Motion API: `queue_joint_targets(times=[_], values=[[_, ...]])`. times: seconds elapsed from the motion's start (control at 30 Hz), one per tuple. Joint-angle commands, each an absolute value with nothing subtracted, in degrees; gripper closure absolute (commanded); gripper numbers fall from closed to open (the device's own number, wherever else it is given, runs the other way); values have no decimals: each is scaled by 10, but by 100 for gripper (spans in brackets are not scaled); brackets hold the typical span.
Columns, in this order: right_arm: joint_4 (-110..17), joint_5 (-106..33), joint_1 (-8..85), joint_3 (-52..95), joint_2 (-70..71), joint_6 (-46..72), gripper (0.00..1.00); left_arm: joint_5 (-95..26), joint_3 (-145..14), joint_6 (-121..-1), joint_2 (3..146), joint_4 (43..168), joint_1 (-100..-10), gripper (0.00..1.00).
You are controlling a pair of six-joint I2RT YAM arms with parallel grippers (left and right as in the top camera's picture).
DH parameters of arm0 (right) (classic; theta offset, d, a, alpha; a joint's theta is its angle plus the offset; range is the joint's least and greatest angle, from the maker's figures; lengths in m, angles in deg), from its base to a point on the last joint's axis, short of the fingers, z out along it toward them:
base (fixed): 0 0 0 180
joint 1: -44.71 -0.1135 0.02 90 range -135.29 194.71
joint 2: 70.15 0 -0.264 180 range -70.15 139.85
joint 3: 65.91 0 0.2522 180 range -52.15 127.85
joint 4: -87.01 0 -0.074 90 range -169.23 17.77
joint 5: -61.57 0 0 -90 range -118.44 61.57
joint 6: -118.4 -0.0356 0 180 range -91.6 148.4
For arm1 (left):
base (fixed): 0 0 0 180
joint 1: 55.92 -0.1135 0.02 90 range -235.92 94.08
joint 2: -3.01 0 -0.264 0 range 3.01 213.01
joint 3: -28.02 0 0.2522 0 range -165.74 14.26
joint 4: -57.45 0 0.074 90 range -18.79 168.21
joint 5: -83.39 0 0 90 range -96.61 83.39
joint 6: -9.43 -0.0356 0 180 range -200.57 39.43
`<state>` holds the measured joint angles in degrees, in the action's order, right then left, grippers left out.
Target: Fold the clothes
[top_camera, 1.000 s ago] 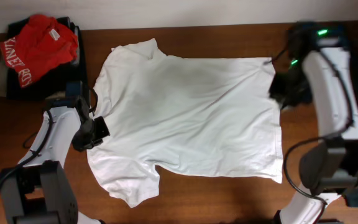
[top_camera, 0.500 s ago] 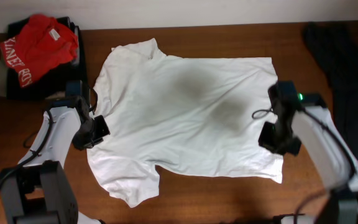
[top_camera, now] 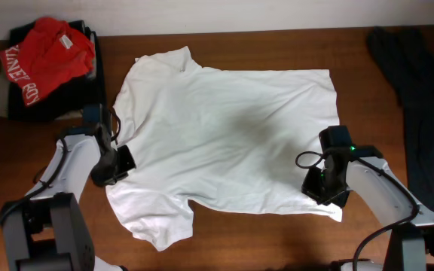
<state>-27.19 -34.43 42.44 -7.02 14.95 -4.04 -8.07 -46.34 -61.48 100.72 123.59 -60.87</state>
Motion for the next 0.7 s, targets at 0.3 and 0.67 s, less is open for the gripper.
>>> queue_joint_targets(times=[0.3,0.67], values=[[-300,-313,426,-119,158,-110,96,-78,-458,-609,1005,1224,-613,99],[-306,-316,521,-125,158,-123,96,-56,-458,-591,1005,1224,-613,99]])
